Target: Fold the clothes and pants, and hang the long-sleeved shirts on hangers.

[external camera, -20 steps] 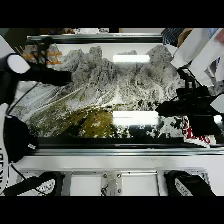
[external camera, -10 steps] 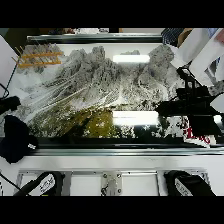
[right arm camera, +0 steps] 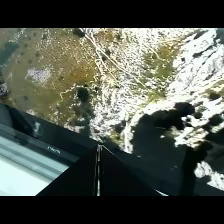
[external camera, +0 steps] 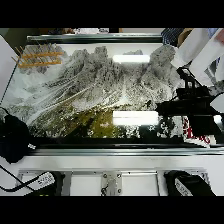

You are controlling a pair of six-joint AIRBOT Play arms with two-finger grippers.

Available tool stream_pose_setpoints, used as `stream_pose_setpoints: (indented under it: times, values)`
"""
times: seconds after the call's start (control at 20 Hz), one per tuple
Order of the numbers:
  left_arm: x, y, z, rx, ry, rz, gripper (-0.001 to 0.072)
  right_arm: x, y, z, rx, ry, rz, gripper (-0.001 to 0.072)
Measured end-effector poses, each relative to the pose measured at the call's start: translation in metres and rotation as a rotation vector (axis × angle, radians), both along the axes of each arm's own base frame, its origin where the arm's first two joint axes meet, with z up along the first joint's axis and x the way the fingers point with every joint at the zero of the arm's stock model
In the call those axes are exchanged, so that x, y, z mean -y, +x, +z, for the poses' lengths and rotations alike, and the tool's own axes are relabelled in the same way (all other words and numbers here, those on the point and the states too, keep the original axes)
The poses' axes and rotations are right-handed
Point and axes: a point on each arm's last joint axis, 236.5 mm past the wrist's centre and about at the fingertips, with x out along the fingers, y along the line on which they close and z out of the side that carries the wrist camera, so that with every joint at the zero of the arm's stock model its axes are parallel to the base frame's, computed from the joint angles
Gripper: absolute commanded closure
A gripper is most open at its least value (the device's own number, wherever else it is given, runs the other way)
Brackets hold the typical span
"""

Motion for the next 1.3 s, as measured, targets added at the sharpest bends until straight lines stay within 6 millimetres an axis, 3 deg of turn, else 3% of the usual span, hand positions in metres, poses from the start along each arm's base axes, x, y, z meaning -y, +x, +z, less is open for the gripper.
stream_pose_setpoints:
  times: [0.05,0.1,0.15,0.3,0.4,0.5,0.6,0.7,0.8,0.95,1.05,1.15,1.3]
  values:
    - [0.000,-0.003,-0.007,-0.011,-0.007,0.001,0.0103,0.000,0.000,0.000,0.000,0.000,0.000,0.0692]
    - [0.001,-0.004,-0.011,-0.018,-0.013,0.002,0.0447,0.000,0.000,0.000,0.000,0.000,0.000,0.0692]
    - [0.001,-0.005,-0.012,-0.020,-0.015,0.003,0.0704,0.000,0.000,0.000,0.000,0.000,0.000,0.0692]
    - [0.001,0.005,0.005,0.027,0.012,-0.010,0.0699,0.000,0.000,0.000,0.000,0.000,0.000,0.0693]
    - [0.011,0.033,0.039,0.132,0.042,-0.047,0.0699,0.000,0.000,0.000,0.000,0.000,0.000,0.0692]
    - [0.038,0.070,0.088,0.264,0.065,-0.139,0.0699,0.000,0.000,0.000,0.000,0.000,0.000,0.0693]
    - [0.089,0.108,0.144,0.418,0.061,-0.279,0.0699,0.000,0.000,0.000,0.000,0.000,0.000,0.0692]
    - [0.156,0.134,0.202,0.574,0.040,-0.448,0.0699,0.000,0.001,0.001,0.005,0.001,-0.003,0.0692]
    - [0.230,0.146,0.254,0.715,0.004,-0.630,0.0699,-0.001,0.004,0.003,0.018,0.008,-0.009,0.0692]
    - [0.332,0.145,0.319,0.890,-0.075,-0.878,0.0700,-0.004,0.007,0.007,0.030,0.031,-0.013,0.0692]
    - [0.390,0.140,0.344,0.955,-0.142,-1.005,0.0699,-0.001,0.015,0.014,0.065,0.042,-0.039,0.0693]
    - [0.441,0.136,0.354,0.983,-0.207,-1.104,0.0699,0.013,0.030,0.028,0.122,0.050,-0.096,0.0692]
    - [0.511,0.136,0.342,0.959,-0.294,-1.211,0.0699,0.043,0.048,0.045,0.188,0.051,-0.198,0.0692]
